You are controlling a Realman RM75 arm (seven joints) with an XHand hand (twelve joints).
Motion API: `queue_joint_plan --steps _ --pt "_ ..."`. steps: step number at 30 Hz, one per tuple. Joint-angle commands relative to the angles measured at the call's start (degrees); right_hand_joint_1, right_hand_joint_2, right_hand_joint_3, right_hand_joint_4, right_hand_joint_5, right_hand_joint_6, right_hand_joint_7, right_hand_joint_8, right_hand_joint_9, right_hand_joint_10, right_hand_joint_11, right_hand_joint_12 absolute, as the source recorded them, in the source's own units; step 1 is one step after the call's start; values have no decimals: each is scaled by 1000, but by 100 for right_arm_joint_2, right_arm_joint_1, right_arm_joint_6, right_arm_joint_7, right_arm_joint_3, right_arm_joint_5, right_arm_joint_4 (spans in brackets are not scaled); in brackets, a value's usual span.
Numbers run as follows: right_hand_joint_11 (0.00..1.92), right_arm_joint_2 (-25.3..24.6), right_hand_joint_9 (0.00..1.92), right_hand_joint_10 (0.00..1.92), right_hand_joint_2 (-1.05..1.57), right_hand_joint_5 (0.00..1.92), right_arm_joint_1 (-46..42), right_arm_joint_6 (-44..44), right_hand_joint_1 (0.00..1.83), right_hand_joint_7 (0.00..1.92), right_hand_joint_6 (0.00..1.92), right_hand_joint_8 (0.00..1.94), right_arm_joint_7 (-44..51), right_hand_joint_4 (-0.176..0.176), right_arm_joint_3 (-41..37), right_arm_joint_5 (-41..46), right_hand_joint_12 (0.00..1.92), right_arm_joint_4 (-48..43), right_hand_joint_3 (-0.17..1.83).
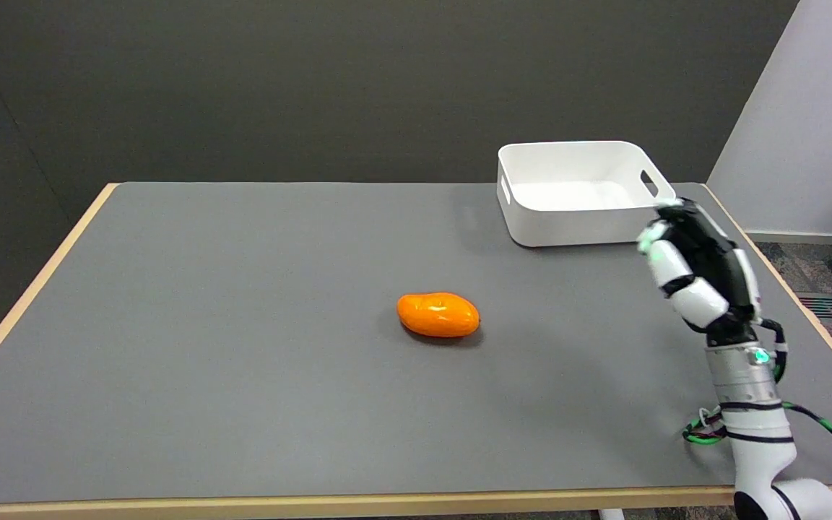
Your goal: Pick up mango.
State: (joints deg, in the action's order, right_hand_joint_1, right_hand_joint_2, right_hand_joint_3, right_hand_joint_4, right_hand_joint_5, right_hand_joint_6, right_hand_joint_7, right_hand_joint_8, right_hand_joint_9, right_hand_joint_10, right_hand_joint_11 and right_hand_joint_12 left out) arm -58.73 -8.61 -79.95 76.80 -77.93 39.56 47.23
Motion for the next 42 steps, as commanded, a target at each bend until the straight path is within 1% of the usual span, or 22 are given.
queue_joint_plan --steps 1,2,3,5,7,8,11,14,16,19,22,24,27,31,34,37,39,42 --pt "411 27 725 1454 700 398 395 5836 983 710 911 1159 4080 -98 -762 -3319 1699 3567 916" --pt "415 -81 716 1444 698 397 483 6531 978 710 893 1134 4438 -96 -755 -3554 1692 3939 919" --pt "418 -139 707 1433 696 395 538 6916 973 711 874 1108 4515 -93 -753 -3682 1684 4154 922" --pt "418 -296 674 1375 692 393 718 7934 960 692 836 1020 4505 -85 -733 -4494 1681 4654 920" --pt "429 -330 663 1361 688 394 825 8634 955 686 822 993 4451 -84 -578 -5073 1685 5062 923" --pt "445 -300 660 1357 682 398 900 9071 950 683 815 979 4410 -85 -370 -5426 1696 5309 923" --pt "480 -124 655 1351 667 408 1119 9744 935 673 805 948 4383 -88 149 -5794 1723 5661 923" --pt "488 196 654 1349 658 404 1459 10560 915 663 787 920 4390 -87 754 -6089 1728 6198 923" --pt "490 466 654 1347 657 402 1869 11195 911 660 781 913 4395 -86 1336 -6509 1729 6393 924" --pt "482 748 645 1326 650 393 2441 11669 870 654 745 880 4391 -72 1894 -6890 1720 6382 921" --pt "475 969 638 1310 641 395 2850 12071 834 659 736 856 4430 -49 2252 -6899 1709 6353 926" --pt "456 1062 630 1283 630 385 2987 12122 800 654 708 835 4431 -29 2297 -6899 1688 6329 919" --pt "439 1212 616 1263 636 376 3065 12131 762 641 689 818 4431 -18 2276 -6886 1666 6290 903" --pt "430 1410 605 1245 633 367 3016 12293 716 630 666 792 4439 -9 2253 -6843 1654 6270 895" --pt "369 1517 547 1161 620 346 2797 12396 619 582 620 686 4439 3 2144 -6767 1589 6301 874" --pt "339 1501 519 1103 591 324 2424 12348 574 549 605 644 4439 1 1901 -6333 1570 6325 908" --pt "334 1441 509 1088 585 317 2233 12340 559 536 599 629 4439 -1 1830 -5869 1566 6326 911" --pt "338 1338 496 1093 584 310 2060 12325 565 526 582 611 4439 -13 1769 -5447 1569 6334 897"
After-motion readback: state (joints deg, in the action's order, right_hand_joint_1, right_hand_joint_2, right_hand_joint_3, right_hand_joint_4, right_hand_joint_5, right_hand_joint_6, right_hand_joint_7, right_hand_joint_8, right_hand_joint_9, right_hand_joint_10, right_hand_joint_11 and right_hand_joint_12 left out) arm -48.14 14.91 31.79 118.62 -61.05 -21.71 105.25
